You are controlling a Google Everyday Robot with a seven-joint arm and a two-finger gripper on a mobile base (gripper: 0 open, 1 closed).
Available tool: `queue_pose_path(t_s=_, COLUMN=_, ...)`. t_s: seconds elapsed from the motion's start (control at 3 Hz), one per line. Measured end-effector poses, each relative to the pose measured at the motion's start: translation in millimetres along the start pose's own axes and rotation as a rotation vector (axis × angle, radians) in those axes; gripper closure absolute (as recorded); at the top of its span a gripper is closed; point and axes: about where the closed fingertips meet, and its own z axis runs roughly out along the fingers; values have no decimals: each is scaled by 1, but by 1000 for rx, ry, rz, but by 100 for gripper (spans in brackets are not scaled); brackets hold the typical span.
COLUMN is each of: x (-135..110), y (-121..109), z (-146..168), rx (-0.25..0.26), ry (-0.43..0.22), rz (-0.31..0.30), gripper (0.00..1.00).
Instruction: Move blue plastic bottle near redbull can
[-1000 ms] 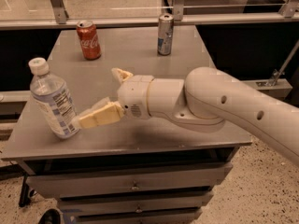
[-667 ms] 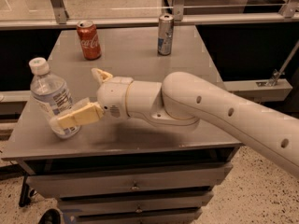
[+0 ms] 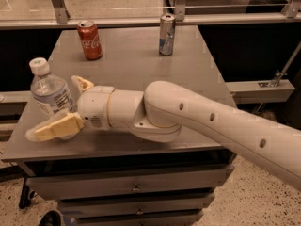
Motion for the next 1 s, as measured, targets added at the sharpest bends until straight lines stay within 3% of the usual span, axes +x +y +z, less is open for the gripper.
queue_pose_path(t_s=0.33, x=4, y=13, z=4, rx=-19, ry=-4, rz=10, gripper=18)
queue_pose_path(t_s=1.0, x=8, y=16, z=-9, rx=5, ry=1, rz=19, gripper=64)
